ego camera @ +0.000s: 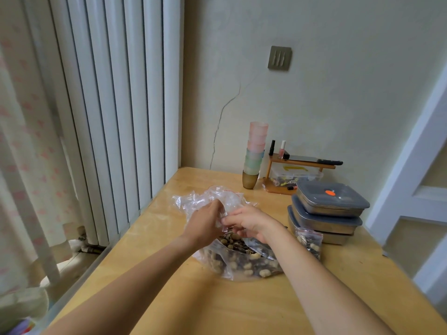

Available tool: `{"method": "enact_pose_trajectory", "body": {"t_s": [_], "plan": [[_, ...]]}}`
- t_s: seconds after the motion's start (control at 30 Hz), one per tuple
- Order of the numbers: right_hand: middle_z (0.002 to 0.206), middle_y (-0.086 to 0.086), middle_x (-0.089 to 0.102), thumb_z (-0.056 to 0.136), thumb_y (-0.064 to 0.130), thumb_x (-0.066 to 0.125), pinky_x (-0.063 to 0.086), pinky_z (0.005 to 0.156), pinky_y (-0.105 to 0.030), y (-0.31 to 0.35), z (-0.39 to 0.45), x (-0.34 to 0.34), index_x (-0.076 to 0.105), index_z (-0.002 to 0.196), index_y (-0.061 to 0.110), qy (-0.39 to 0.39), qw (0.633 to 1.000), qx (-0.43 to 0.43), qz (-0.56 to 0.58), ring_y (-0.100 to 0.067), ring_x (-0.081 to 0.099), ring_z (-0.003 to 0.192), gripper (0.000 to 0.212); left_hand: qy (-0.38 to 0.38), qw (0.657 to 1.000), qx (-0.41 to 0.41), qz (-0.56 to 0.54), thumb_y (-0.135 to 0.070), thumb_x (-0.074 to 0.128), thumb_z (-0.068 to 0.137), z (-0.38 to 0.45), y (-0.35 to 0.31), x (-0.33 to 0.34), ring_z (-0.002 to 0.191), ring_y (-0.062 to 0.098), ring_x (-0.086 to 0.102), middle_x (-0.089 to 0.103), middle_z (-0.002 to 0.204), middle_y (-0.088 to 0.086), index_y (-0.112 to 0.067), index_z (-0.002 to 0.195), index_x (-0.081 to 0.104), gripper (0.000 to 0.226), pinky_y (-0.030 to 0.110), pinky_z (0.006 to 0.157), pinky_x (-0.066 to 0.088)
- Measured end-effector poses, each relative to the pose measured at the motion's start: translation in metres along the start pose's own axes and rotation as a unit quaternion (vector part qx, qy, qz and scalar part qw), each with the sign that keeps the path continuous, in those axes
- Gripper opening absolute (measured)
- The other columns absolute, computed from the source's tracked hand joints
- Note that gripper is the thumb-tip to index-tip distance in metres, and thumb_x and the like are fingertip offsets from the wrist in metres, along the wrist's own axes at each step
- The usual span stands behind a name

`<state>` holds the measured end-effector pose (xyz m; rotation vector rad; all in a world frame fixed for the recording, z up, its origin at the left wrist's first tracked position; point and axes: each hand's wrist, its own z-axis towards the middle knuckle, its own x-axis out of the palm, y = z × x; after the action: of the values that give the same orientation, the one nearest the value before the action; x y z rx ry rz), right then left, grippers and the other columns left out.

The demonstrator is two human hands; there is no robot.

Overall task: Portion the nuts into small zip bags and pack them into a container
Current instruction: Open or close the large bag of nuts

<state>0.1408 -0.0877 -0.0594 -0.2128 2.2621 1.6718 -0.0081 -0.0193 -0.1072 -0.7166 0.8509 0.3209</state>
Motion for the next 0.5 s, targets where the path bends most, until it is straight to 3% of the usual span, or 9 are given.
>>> {"method": "enact_pose_trajectory", "body": {"t_s": [0.1, 0.2, 0.27, 0.37, 0.5], "plan": [[0.068, -0.005, 0.063, 0.089, 0.008, 0.073, 0.039, 0.050, -0.018, 0.001, 0.000, 0.001, 0.073, 0.087, 0.006, -0.019, 0.999, -0.007, -0.026, -0.008, 0.049, 0.052, 0.003, 0.008, 1.000, 0.003, 0.007, -0.036, 0.076, 0.080, 0.002, 0.002, 0.005, 0.098, 0.024, 0.056, 0.059, 0.107, -0.001, -0.014, 0.114, 0.047, 0.050, 0.037, 0.079, 0.042], [0.060, -0.002, 0.055, 0.090, 0.016, 0.073, 0.034, 0.046, -0.018, 0.000, 0.001, -0.001, 0.067, 0.076, 0.011, -0.045, 0.997, -0.021, -0.059, -0.008, 0.044, 0.047, 0.016, 0.022, 0.999, 0.016, 0.017, -0.054, 0.074, 0.076, 0.002, 0.003, 0.009, 0.118, 0.015, 0.046, 0.050, 0.128, -0.006, -0.018, 0.132, 0.041, 0.074, 0.034, 0.094, 0.032], [0.060, -0.002, 0.054, 0.090, 0.026, 0.077, 0.034, 0.045, -0.017, -0.002, 0.002, -0.002, 0.065, 0.076, 0.013, -0.053, 0.996, -0.029, -0.063, -0.007, 0.043, 0.045, 0.023, 0.021, 1.000, 0.015, 0.018, -0.053, 0.072, 0.079, 0.002, 0.002, 0.011, 0.126, 0.014, 0.041, 0.045, 0.136, -0.005, -0.018, 0.139, 0.038, 0.078, 0.033, 0.102, 0.027], [0.060, -0.001, 0.052, 0.089, 0.036, 0.079, 0.032, 0.045, -0.017, -0.004, 0.004, -0.003, 0.062, 0.082, 0.013, -0.067, 0.996, -0.041, -0.045, -0.007, 0.040, 0.044, 0.029, 0.017, 1.000, 0.011, 0.001, -0.046, 0.069, 0.084, 0.003, -0.001, 0.012, 0.119, 0.015, 0.045, 0.049, 0.129, -0.003, -0.016, 0.135, 0.039, 0.067, 0.033, 0.101, 0.027], [0.072, -0.002, 0.062, 0.087, 0.041, 0.081, 0.038, 0.052, -0.020, -0.006, 0.006, -0.004, 0.067, 0.092, 0.011, -0.064, 0.996, -0.059, -0.023, -0.006, 0.048, 0.051, 0.034, -0.002, 0.999, -0.012, -0.040, -0.034, 0.067, 0.087, 0.005, -0.001, 0.011, 0.093, 0.016, 0.053, 0.058, 0.102, -0.006, -0.017, 0.109, 0.045, 0.036, 0.039, 0.090, 0.038]]}}
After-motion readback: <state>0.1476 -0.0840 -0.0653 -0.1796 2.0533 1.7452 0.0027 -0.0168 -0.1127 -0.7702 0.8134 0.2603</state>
